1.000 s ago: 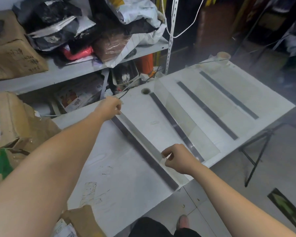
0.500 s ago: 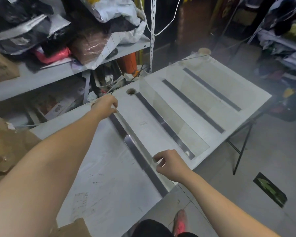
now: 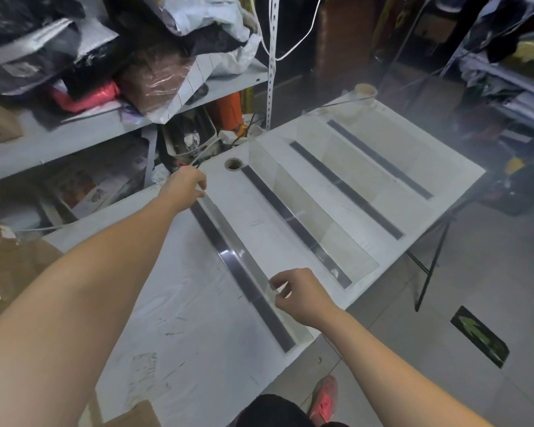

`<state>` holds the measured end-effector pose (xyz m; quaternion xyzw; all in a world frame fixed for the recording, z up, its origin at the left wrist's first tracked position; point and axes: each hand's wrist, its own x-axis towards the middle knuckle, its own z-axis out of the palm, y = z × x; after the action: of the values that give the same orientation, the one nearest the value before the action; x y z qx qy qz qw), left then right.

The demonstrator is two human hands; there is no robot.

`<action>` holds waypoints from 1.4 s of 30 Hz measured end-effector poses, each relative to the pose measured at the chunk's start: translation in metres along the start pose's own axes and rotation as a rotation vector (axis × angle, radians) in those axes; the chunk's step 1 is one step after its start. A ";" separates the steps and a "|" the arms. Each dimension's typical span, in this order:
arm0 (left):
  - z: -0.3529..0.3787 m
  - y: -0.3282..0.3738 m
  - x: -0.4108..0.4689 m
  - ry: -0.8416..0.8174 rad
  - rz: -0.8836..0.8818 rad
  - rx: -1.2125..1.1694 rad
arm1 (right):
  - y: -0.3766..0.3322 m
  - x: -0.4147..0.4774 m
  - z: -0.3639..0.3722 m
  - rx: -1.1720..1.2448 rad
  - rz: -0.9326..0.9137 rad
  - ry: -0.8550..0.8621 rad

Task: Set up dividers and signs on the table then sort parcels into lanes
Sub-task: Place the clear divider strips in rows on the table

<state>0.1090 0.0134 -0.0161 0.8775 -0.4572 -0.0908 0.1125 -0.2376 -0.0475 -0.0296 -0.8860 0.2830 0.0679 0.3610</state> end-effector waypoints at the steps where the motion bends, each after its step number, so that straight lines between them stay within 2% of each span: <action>1: 0.000 0.000 -0.001 -0.004 -0.002 0.001 | 0.001 0.001 0.000 -0.001 0.002 -0.003; 17: -0.005 0.007 -0.017 0.012 -0.033 -0.035 | 0.006 0.003 -0.006 0.005 0.037 -0.049; 28: -0.017 0.027 -0.060 0.123 -0.115 0.005 | 0.008 0.002 -0.016 -0.060 -0.007 -0.068; 34: -0.030 0.048 -0.100 0.141 -0.251 0.084 | 0.006 0.001 -0.031 -0.113 -0.113 -0.061; 37: -0.037 0.062 -0.128 0.201 -0.333 0.115 | 0.000 0.001 -0.041 -0.195 -0.221 -0.078; 42: -0.056 0.084 -0.175 0.162 -0.540 0.217 | -0.026 0.003 -0.060 -0.325 -0.414 -0.096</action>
<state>-0.0408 0.1172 0.0706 0.9787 -0.2037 0.0022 0.0262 -0.2260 -0.0741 0.0293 -0.9670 0.0635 0.0791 0.2335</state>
